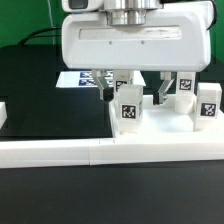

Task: Assemble square table

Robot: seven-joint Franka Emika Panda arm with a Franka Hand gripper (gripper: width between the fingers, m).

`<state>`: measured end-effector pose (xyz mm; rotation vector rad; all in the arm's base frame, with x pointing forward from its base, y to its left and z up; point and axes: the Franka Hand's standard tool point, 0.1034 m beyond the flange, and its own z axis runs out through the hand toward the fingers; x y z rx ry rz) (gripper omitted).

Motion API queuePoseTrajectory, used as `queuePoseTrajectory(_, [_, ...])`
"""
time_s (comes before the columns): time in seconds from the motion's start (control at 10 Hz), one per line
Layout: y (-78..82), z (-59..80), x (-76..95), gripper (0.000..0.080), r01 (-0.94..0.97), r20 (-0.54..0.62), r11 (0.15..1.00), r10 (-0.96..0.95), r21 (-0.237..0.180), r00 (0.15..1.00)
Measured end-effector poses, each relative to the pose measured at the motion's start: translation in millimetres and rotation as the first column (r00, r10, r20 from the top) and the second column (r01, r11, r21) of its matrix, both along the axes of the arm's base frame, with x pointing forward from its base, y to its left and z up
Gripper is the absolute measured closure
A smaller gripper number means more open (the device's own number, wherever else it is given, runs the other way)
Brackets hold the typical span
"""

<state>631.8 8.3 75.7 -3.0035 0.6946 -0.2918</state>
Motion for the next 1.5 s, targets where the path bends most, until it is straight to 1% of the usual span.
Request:
queuePoseTrajectory(0.2, [-0.4,-0.7,-0.4,0.015,0.021,-0.001,1.0,-0.021,0.004,1.0])
queuePoseTrajectory(0.3, [-0.1,-1.0,-0.5,0.0318,0.071,-0.002,0.997,-0.071,0.015,0.997])
queuePoseTrajectory(0.4, [0.0,-1.4,-0.7,0.0318,0.164,-0.005,0.986,-0.164,0.033,0.987])
queuePoseTrajectory(0.5, [-4.2,-3.1,-3.0,0.0502,0.237,-0.014,0.971,-0.236,0.042,0.972])
queuePoseTrajectory(0.7, [-6.2,-3.5,-3.6,0.0501,0.352,-0.021,0.934,-0.352,0.061,0.936])
queuePoseTrajectory(0.8, [-6.3,-3.8,-5.4,0.0501,0.536,-0.042,0.839,-0.535,0.089,0.844])
queuePoseTrajectory(0.9, [-6.8,-3.8,-6.9,0.0501,0.676,-0.067,0.729,-0.673,0.109,0.736])
queuePoseTrajectory(1.0, [-6.8,-4.2,-8.2,0.0501,0.792,-0.113,0.595,-0.785,0.134,0.609])
queuePoseTrajectory(1.1, [-7.1,-4.5,-8.9,0.0501,0.87,-0.156,0.469,-0.857,0.155,0.49])
queuePoseTrajectory(1.2, [-6.9,-4.8,-9.2,0.0501,0.928,-0.196,0.329,-0.912,0.174,0.36])
queuePoseTrajectory(1.3, [-5.1,-5.3,-9.6,0.0501,0.973,-0.252,0.133,-0.951,0.187,0.178])
queuePoseTrajectory(1.4, [-4.4,-5.5,-9.8,0.0501,0.978,-0.26,0.094,-0.955,0.184,0.141])
queuePoseTrajectory(1.5, [-4.4,-5.5,-9.8,0.0501,0.979,-0.26,0.094,-0.955,0.184,0.14])
